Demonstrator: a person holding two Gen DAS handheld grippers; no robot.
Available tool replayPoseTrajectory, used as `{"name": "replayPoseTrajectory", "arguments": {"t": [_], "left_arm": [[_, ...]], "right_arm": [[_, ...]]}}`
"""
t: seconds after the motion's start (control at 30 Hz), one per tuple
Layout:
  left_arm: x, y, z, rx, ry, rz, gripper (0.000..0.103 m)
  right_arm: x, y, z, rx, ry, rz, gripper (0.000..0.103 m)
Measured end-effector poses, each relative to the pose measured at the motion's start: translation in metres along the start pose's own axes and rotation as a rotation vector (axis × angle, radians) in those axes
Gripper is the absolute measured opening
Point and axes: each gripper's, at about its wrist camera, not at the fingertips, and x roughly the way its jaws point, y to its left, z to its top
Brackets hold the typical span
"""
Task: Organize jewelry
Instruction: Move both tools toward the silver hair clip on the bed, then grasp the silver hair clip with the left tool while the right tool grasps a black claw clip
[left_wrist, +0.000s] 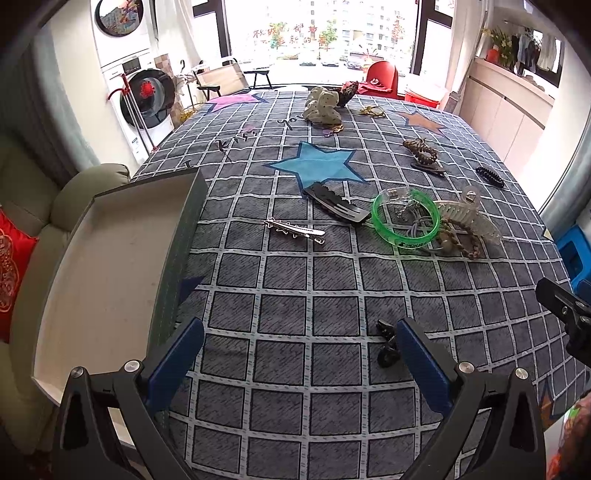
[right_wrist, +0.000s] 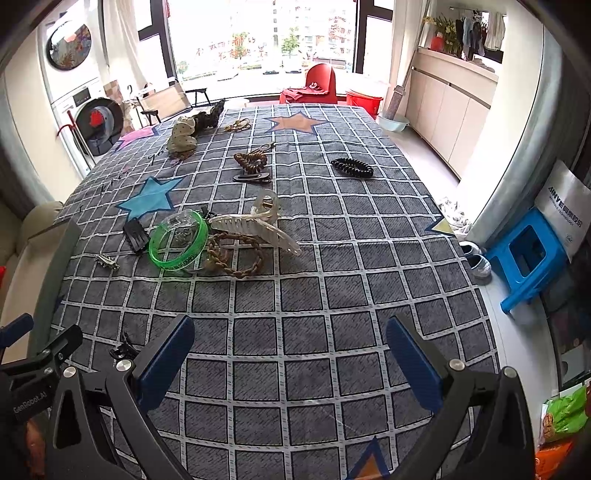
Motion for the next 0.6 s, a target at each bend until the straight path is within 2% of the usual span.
{"name": "replayPoseTrajectory", "arguments": {"t": [0.6], "left_arm": [[0.011,0.0,-0.001,0.014,0.02,0.017,0.103]], "right_arm": [[0.012,-0.011,0.0,0.028,0.026,0.03,0.103]]}}
